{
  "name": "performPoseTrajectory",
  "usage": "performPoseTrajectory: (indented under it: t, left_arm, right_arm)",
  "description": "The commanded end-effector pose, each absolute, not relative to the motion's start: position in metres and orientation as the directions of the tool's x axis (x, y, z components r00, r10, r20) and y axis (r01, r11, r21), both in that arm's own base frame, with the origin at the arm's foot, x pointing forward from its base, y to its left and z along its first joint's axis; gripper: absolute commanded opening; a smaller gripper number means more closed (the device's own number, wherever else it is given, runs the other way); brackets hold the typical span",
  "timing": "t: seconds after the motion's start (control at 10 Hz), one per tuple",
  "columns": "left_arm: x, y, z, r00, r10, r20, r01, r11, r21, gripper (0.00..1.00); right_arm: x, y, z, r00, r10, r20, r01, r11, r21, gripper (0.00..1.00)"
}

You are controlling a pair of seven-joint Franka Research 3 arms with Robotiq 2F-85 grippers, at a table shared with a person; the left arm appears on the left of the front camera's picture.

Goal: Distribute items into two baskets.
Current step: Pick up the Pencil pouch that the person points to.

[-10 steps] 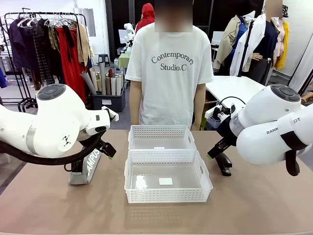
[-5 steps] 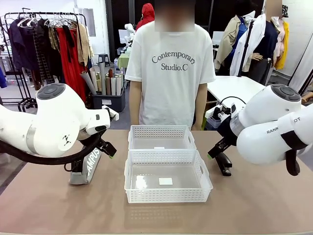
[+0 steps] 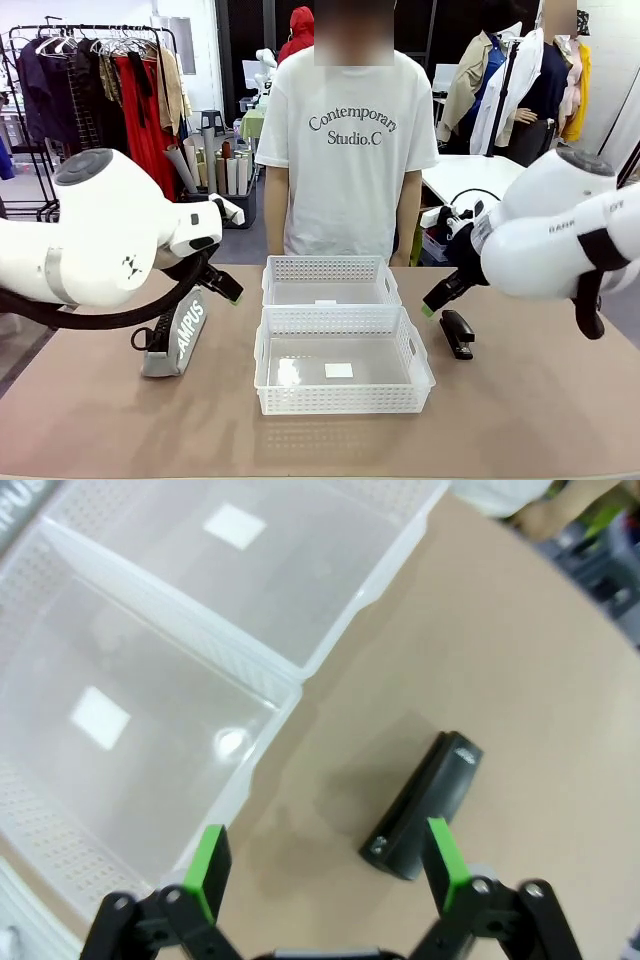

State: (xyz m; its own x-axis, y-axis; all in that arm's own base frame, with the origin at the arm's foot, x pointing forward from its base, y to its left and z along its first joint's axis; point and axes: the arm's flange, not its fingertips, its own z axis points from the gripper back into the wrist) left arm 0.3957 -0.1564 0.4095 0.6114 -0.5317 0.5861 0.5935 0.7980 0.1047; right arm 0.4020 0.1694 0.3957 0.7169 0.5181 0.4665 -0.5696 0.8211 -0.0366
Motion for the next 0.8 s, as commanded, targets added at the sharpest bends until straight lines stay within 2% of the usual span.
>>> performPoseTrajectory:
  t: [0.0,0.3,0.5,0.6,0.7]
  left_arm:
    - [0.361,-0.130,0.407,0.567,-0.526,0.634,0.636,0.769,0.070,1.00]
    - [0.340,-0.128,0.410,0.452,-0.502,0.738,0.703,0.710,0.052,1.00]
    - [0.333,-0.123,0.412,0.469,-0.470,0.748,0.703,0.712,0.006,1.00]
    - [0.337,-0.122,0.413,0.530,-0.487,0.694,0.672,0.740,0.006,1.00]
    - [0.384,-0.157,0.451,0.476,-0.489,0.731,0.695,0.719,0.029,1.00]
  right_arm:
    - [0.412,0.159,0.418,0.733,0.522,0.436,-0.605,0.794,0.067,1.00]
    - [0.420,0.160,0.436,0.777,0.467,0.421,-0.590,0.773,0.232,1.00]
    - [0.424,0.159,0.435,0.793,0.433,0.427,-0.575,0.763,0.295,1.00]
    - [0.425,0.160,0.433,0.785,0.427,0.449,-0.577,0.768,0.278,1.00]
    - [0.415,0.166,0.441,0.797,0.439,0.415,-0.567,0.781,0.262,1.00]
